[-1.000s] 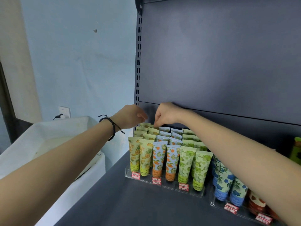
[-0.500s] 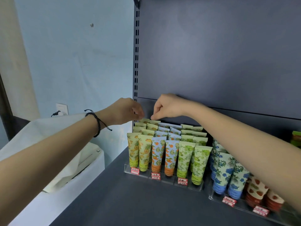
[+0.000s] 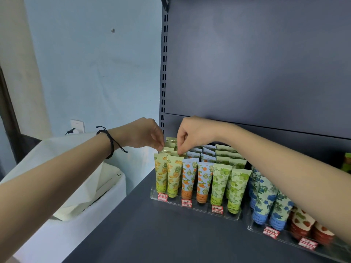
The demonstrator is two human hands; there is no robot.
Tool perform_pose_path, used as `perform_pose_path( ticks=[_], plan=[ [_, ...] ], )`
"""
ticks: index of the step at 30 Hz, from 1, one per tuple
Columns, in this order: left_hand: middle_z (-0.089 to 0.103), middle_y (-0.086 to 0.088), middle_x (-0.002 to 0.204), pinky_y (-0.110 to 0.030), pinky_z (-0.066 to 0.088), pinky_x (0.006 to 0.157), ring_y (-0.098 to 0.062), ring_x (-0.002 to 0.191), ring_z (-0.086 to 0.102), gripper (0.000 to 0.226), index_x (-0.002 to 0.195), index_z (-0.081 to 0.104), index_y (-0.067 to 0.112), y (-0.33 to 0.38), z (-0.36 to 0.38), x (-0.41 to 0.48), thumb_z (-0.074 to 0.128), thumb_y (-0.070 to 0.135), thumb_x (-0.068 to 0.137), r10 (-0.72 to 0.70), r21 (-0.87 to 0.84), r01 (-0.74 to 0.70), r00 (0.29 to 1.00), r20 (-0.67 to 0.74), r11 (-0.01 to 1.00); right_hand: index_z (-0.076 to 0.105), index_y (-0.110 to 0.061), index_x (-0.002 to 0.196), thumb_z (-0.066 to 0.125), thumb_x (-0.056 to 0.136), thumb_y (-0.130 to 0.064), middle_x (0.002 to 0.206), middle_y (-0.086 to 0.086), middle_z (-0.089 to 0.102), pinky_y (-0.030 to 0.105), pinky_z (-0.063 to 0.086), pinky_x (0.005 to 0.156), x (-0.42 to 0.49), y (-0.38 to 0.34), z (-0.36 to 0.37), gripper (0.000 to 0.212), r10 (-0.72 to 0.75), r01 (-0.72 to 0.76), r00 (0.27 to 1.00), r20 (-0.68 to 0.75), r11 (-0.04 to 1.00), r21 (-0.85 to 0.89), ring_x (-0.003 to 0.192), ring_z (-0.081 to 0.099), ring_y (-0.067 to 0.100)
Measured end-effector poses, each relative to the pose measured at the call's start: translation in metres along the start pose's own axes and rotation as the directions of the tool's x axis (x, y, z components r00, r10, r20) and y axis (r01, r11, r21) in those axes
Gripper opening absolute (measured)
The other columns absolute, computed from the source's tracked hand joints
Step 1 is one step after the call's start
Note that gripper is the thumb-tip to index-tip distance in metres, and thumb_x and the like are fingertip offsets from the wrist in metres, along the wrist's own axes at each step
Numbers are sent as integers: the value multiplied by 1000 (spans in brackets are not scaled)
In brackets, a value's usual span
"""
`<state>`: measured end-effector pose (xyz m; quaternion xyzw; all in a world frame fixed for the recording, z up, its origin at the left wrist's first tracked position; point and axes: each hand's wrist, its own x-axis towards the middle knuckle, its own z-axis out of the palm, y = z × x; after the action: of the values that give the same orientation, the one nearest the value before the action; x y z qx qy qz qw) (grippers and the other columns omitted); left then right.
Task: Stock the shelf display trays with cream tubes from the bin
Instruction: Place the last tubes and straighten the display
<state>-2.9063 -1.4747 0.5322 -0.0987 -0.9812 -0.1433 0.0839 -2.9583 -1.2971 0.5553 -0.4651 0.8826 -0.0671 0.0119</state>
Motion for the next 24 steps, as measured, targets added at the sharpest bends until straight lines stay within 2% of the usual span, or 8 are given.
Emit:
perform_pose_path(
  ticks=[3, 9, 13, 15, 17, 20, 24],
  plan=[
    [64, 22, 71, -16, 46, 72, 10, 65, 57, 6, 84, 75, 20, 0, 0, -3, 75, 23, 78, -12, -18, 12, 1000, 3, 1000, 76, -14, 81, 77, 78, -26, 83, -5, 73, 23, 47, 65, 1, -2, -1, 12, 10, -10, 1000, -4, 1000, -9, 68, 57, 5],
    [66, 22, 74, -6, 43, 69, 16, 65, 57, 12, 88, 74, 20, -6, 1, -2, 74, 28, 79, -31, -52, 33, 999, 27, 998, 74, -16, 79, 76, 79, -26, 79, -11, 69, 22, 48, 65, 4, -6, 1, 11, 34, -34, 999, 10, 999, -30, 69, 58, 4],
    [68, 18, 85, -14, 44, 77, 6, 80, 59, 19, 95, 74, 22, -9, -1, -3, 71, 34, 80, -28, -30, 29, 998, 50, 999, 75, -12, 89, 74, 82, -29, 83, -8, 69, 20, 46, 65, 0, -3, -8, 19, 48, -48, 999, -19, 999, -23, 74, 59, 6],
    [65, 19, 88, -9, 40, 73, 5, 80, 57, 19, 96, 72, 25, -7, -2, -4, 67, 36, 82, -7, 8, 7, 999, 32, 1000, 75, -11, 90, 72, 83, -28, 85, -3, 70, 22, 45, 66, -9, 3, -17, 19, 72, -73, 997, -37, 997, -27, 76, 58, 9],
    [64, 18, 91, -1, 36, 67, 3, 79, 56, 17, 96, 72, 25, -5, -2, -2, 64, 34, 85, 33, 52, -30, 997, -65, 998, 75, -10, 92, 72, 83, -27, 87, 1, 71, 23, 45, 65, -20, 13, -25, 19, 119, -121, 992, -29, 991, -58, 76, 56, 11],
    [67, 17, 87, -1, 37, 64, 7, 74, 57, 11, 92, 72, 24, 6, 0, 6, 65, 29, 86, 95, 26, -92, 975, -199, 995, 75, -10, 94, 73, 82, -31, 91, 2, 72, 26, 48, 68, -33, 31, -26, 23, 228, -225, 974, 9, 967, -120, 79, 59, 13],
    [63, 20, 78, 0, 37, 65, 18, 74, 53, 7, 89, 72, 28, 32, 12, 25, 69, 28, 83, 188, 7, -189, 975, -118, 982, 72, -7, 93, 73, 82, -32, 80, -1, 64, 25, 42, 59, -36, 44, -14, 27, 318, -315, 948, 1, 939, -137, 73, 55, 16]
  ],
)
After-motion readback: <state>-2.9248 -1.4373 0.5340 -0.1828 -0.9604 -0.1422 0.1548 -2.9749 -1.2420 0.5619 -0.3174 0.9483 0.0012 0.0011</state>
